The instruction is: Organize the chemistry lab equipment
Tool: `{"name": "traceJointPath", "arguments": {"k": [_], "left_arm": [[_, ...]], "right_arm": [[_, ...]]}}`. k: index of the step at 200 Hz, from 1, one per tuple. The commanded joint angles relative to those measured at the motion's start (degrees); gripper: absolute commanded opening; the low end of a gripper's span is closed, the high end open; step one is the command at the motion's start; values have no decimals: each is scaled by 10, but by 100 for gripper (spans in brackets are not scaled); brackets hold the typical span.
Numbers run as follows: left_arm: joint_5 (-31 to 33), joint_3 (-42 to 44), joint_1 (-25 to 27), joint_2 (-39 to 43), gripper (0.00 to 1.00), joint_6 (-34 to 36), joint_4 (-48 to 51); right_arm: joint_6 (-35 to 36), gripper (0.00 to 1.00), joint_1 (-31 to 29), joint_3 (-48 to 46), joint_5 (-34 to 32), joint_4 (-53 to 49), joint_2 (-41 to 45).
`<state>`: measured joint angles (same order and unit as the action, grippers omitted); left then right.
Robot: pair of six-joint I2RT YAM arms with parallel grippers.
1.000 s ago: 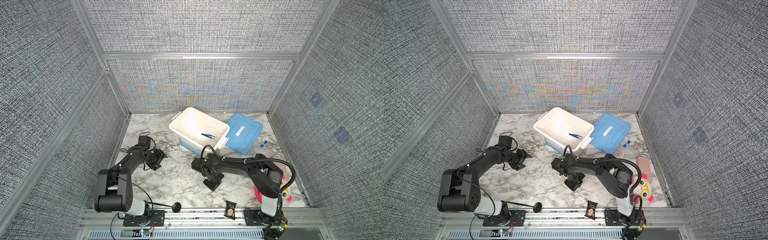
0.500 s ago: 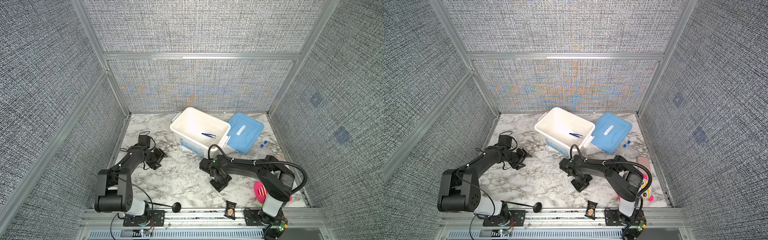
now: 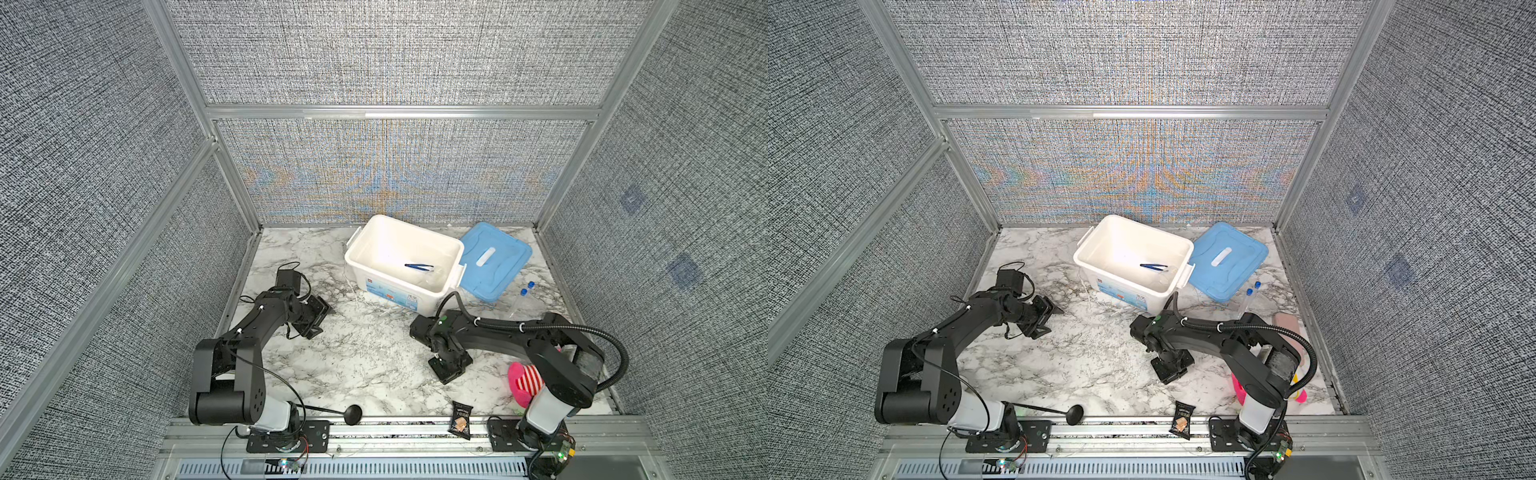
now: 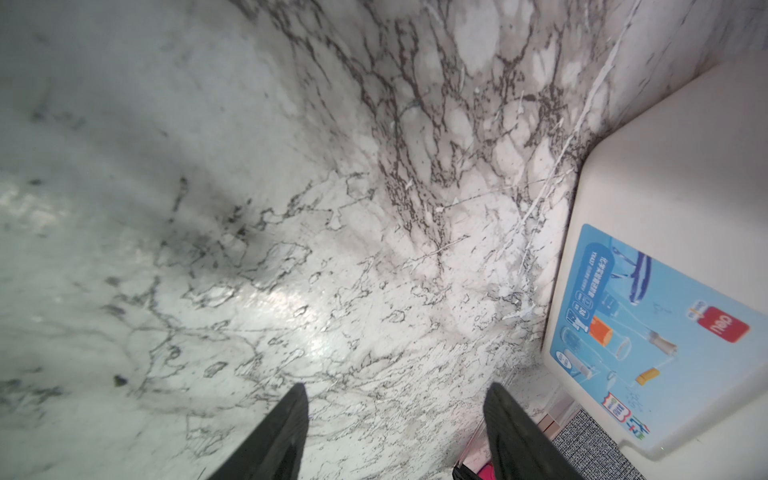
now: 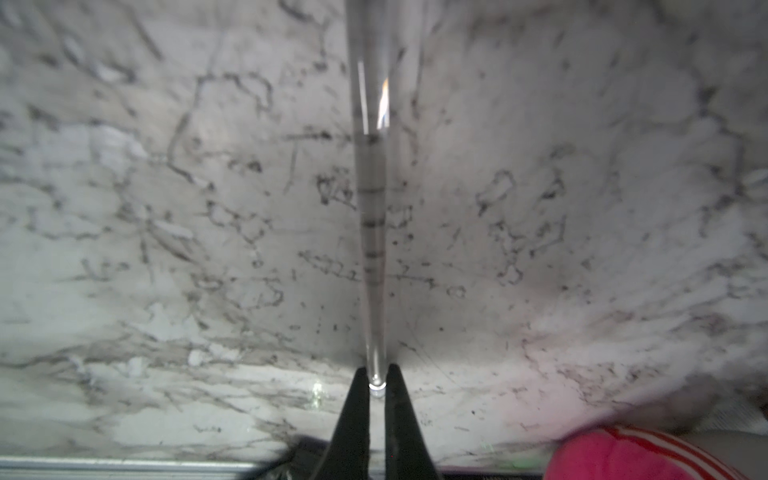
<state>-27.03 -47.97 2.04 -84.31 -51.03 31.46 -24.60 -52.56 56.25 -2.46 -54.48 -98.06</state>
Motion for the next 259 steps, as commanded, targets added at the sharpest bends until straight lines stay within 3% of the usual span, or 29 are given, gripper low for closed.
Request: {"name": "traceJointPath", "arguments": {"k": [1,69,117,190,259], "left_arm": [[-1,2,-1,4,69,7,0],[-6,10,-1,4,69,8,-7],[-8,18,-1,12,69,7,-12],[-9,22,-1,14,69,5,-14],[-6,22,-1,20,69,2,-12]], "right_arm": [[-23,9,0,-10,8,-4,2],[-45,10,3,-37,7,2,26],[-27,24,8,-51,21,36,37],[-15,28,6,-80,54,89,22],[0,8,4,-99,72,118,34]]}}
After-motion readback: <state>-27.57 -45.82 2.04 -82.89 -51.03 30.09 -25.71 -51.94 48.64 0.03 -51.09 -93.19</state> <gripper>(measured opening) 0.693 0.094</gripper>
